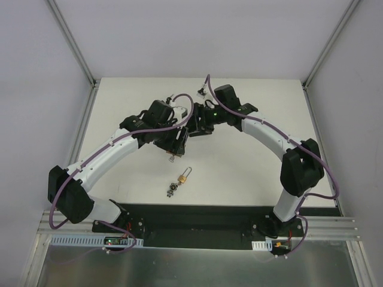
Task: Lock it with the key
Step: Pick up the lock from the center of the board.
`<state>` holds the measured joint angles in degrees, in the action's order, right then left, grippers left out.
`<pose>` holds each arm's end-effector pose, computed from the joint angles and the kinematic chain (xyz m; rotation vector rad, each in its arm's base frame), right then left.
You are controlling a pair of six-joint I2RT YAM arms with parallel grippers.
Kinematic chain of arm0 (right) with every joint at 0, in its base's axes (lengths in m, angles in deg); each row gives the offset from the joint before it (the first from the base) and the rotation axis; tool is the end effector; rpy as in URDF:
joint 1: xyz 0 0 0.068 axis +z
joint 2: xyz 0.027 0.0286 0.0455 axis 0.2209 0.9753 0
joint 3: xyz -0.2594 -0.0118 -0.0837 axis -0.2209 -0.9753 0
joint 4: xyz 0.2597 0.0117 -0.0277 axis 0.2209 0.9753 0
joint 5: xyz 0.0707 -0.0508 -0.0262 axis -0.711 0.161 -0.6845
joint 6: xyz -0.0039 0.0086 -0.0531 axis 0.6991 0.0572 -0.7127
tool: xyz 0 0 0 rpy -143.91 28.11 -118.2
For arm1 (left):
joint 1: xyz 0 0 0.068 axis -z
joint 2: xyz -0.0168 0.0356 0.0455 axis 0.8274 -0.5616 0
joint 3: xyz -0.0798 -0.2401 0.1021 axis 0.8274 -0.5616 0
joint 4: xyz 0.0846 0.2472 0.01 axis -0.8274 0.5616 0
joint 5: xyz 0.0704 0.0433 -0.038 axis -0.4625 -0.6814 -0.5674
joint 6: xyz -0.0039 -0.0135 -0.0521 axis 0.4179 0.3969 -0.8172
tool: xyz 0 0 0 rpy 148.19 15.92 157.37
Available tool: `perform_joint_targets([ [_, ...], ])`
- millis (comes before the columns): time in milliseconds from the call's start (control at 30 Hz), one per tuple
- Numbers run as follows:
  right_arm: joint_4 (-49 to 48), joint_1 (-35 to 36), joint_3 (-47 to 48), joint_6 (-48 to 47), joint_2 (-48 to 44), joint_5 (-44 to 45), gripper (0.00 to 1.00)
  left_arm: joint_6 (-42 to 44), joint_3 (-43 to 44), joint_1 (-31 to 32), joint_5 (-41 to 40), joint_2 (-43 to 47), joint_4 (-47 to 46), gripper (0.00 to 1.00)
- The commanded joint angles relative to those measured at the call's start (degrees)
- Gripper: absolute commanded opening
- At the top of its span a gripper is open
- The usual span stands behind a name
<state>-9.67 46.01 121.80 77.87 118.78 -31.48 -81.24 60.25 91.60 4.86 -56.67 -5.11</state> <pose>0.3224 0.2407 0.3029 -0.7753 2.1439 1.3129 0.2367 -0.1796 0.3194 0.6553 2.3657 -0.6110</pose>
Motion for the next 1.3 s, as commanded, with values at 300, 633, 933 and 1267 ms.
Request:
perform_joint_targets([
  [300,-4.93,2.08,-0.1,4.08,1.4,-0.68,0.05,-0.57,2.85,2.02,0.21,4.44,-4.29,0.0],
  [633,-9.66,0.06,-4.75,6.18,-6.32,1.34,0.01,-2.76,-0.23,1.94,-5.59,10.51,-6.39,0.65],
  [933,-17.66,-4.77,-12.66,14.97,-17.13,2.75,0.01,-5.49,4.35,1.67,-4.72,9.54,-11.48,0.97],
  [1267,-37.62,-9.26,-24.09,35.08,-25.58,3.27,0.01,-6.37,-8.56,0.71,3.01,14.99,-36.61,0.98],
])
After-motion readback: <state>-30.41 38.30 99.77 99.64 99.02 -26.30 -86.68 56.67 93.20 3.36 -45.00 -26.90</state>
